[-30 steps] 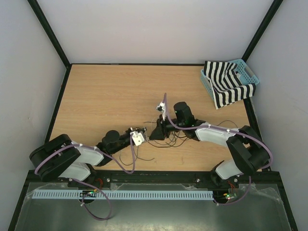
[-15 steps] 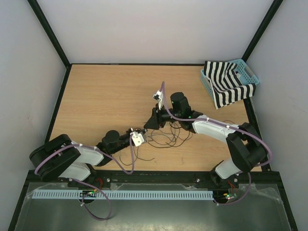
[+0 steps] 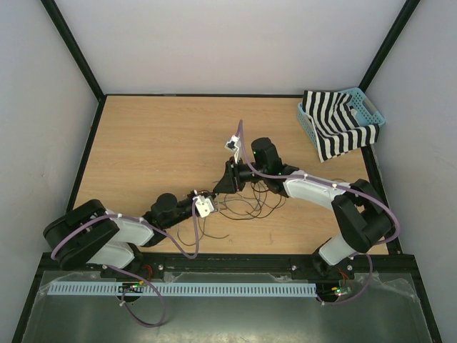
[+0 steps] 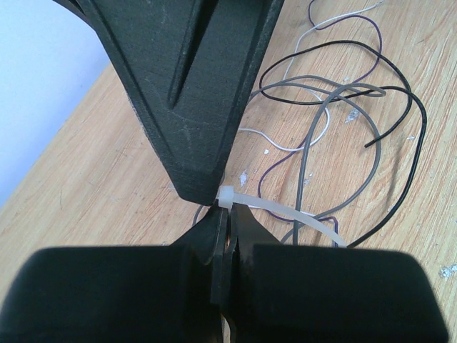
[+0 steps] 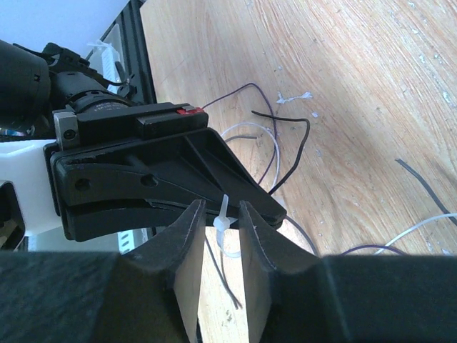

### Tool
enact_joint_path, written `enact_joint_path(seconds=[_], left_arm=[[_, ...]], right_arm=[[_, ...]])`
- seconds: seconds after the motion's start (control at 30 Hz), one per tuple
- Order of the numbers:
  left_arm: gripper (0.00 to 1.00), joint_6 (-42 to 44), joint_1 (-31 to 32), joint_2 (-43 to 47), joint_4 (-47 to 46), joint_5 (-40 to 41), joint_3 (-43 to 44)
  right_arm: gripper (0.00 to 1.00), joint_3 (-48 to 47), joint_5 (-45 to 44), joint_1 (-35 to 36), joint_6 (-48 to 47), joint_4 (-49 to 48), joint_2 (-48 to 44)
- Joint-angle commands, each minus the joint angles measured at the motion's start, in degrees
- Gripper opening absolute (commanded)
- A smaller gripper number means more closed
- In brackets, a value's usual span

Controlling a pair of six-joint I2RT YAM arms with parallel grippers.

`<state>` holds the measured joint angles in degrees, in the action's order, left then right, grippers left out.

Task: Zip-tie the wires
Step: Tie the cable at the center of the board.

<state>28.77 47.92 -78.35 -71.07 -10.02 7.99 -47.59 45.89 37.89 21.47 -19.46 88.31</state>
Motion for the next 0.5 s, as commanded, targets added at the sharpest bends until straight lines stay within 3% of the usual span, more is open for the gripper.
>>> enact_joint_path(seconds=[0.0, 0.3, 0.47], left_arm=[[0.00, -0.53, -0.28, 0.74, -0.92, -0.36, 0.11], [0.00, -0.52, -0.28, 0.65, -0.91, -0.13, 0.32], [0.00, -0.45, -0.28, 0.50, -0.94, -0.05, 0.29]], right_arm=[[0.33, 0.20, 2.34, -0.10, 1.28, -2.08, 0.71], [0.26, 0.42, 3.45, -0.05, 3.17, -3.65, 1.72], [0.13, 0.31, 3.96, -0.09, 3.57, -3.91, 2.21]])
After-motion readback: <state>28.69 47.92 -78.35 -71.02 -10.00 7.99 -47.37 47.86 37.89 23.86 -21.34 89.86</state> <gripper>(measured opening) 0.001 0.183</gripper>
